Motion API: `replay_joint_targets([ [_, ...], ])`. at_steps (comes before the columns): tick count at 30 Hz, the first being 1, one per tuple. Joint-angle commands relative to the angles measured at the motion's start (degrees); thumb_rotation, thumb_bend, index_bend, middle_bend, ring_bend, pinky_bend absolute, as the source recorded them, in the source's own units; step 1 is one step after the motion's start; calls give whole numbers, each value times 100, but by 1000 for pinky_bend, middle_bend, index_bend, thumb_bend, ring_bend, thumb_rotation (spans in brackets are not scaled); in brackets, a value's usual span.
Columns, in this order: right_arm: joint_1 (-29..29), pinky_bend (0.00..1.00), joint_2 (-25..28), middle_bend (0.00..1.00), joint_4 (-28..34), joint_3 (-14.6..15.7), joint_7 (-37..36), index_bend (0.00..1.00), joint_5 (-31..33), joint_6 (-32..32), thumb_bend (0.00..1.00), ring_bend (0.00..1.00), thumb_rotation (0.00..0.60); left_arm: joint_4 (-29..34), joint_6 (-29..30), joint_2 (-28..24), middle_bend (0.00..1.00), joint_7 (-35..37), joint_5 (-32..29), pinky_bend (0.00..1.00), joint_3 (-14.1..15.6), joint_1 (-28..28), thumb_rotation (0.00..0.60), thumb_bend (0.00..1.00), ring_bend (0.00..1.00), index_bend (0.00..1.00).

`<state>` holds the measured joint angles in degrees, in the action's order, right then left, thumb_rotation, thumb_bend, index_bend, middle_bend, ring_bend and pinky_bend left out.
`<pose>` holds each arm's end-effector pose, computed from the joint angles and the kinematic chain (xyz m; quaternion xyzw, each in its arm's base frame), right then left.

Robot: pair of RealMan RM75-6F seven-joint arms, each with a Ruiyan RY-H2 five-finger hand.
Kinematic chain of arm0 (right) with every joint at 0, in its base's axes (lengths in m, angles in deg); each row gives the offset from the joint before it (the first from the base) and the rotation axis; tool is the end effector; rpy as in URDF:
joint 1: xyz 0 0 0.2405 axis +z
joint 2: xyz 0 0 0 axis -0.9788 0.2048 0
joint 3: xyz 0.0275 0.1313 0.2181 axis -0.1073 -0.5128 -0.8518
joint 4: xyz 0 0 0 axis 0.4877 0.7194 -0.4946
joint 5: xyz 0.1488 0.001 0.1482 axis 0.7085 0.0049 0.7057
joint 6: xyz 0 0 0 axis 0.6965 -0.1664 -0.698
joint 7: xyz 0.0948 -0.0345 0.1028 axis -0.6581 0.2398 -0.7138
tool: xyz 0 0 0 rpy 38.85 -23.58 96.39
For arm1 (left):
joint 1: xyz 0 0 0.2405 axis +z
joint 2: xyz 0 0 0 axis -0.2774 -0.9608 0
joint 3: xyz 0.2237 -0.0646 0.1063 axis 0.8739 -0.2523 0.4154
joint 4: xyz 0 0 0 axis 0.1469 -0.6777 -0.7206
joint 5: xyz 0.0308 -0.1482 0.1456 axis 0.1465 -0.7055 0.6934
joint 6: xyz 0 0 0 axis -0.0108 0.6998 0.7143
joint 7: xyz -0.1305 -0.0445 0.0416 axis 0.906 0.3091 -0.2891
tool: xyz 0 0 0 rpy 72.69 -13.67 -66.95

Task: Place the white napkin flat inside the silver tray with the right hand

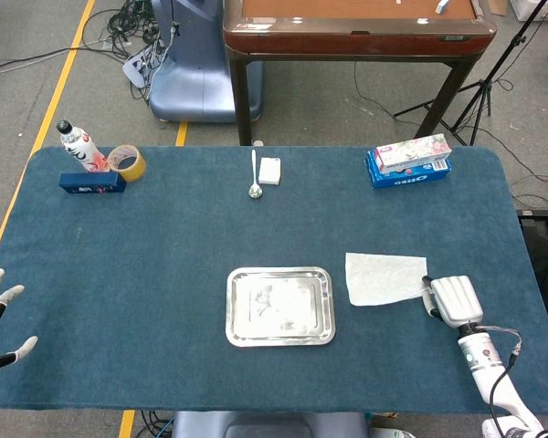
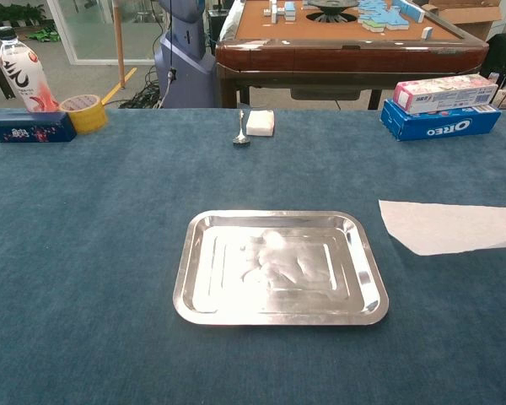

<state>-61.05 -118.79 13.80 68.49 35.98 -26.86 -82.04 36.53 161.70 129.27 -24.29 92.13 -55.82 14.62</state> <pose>-0.3502 -0.2552 0.0427 0.6997 -0.3488 0.2694 0.5623 -0.3289 0.1643 0.1755 -0.5567 -0.3929 -0.3907 0.6189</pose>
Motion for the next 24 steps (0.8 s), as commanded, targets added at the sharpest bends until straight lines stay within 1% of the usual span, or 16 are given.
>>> replay_joint_targets([
  [1, -31, 1000, 17, 1000, 66, -63, 33, 610, 63, -69, 602, 1000, 600, 2, -4, 3, 0, -6, -1, 242, 1, -2, 600, 171, 0, 209],
  [9, -104, 1000, 22, 1000, 226, -204, 102, 618, 218, -233, 618, 1000, 600, -3, -12, 14, 0, -27, -6, 242, 2, -6, 600, 170, 0, 209],
  [15, -65, 1000, -66, 1000, 239, -257, 45, 618, 190, -297, 630, 1000, 600, -2, -14, 15, 0, -33, -5, 242, 3, -7, 600, 171, 0, 209],
  [24, -23, 1000, -230, 1000, 417, -360, -2, 623, 166, -464, 655, 1000, 600, 8, 17, -16, 0, 13, -9, 242, -4, 12, 600, 171, 0, 209],
])
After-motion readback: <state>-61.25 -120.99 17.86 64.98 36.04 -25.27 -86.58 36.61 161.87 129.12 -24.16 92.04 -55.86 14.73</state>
